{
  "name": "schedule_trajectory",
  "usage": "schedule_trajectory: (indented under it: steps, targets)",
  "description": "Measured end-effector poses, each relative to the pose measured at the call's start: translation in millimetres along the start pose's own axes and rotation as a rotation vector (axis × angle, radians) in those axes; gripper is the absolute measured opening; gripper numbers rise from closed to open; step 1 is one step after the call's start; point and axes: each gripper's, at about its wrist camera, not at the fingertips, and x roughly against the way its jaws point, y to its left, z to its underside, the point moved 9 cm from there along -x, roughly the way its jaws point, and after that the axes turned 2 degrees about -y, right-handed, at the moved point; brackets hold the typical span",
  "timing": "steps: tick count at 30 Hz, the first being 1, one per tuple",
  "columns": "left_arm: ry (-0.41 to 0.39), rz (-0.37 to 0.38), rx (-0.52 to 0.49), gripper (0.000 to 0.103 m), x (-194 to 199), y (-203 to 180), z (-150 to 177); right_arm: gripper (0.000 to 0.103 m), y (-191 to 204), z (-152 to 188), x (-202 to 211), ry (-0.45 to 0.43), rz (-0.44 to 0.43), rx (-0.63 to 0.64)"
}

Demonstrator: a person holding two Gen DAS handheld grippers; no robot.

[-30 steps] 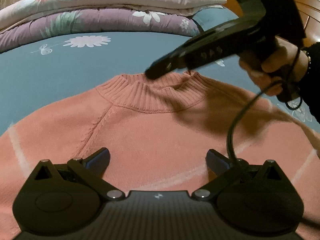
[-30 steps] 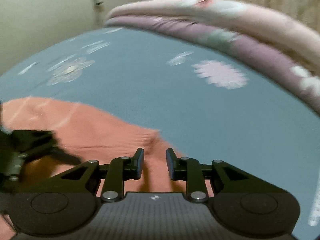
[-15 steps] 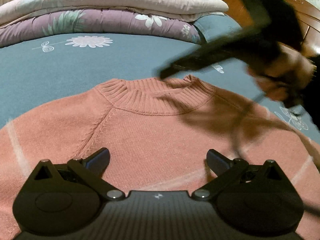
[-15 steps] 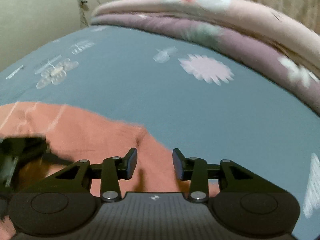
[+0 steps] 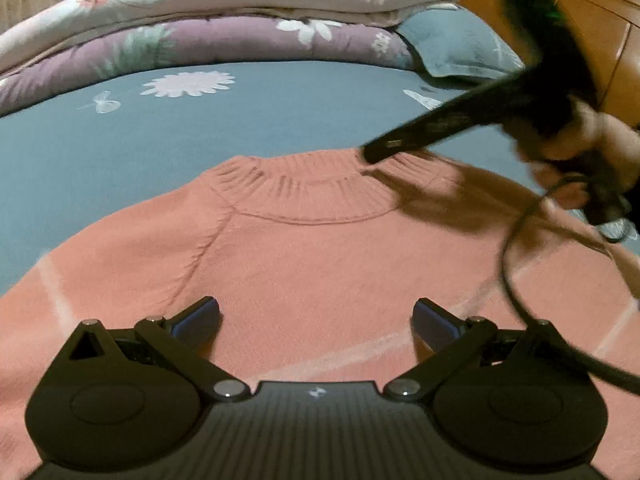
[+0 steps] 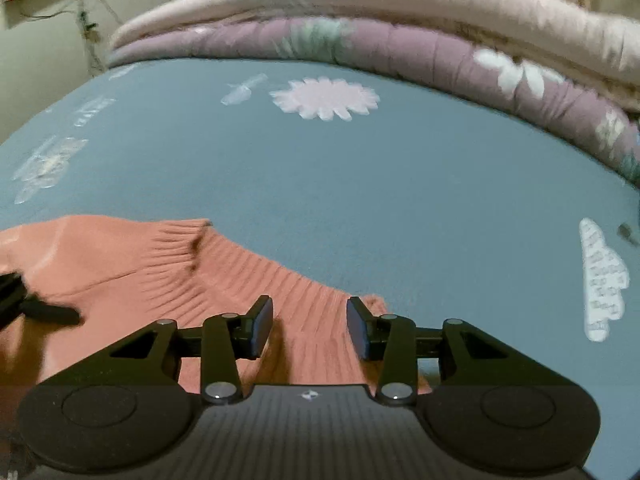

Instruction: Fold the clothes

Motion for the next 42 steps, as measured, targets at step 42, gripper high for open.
schedule_trajectory:
  steps: [42]
  targets:
    - [-0.037, 0.058, 0.319, 0.102, 133.5, 122.9, 88.9, 0.090, 119.9, 210.4, 214.5, 0.184, 0.313, -0.261]
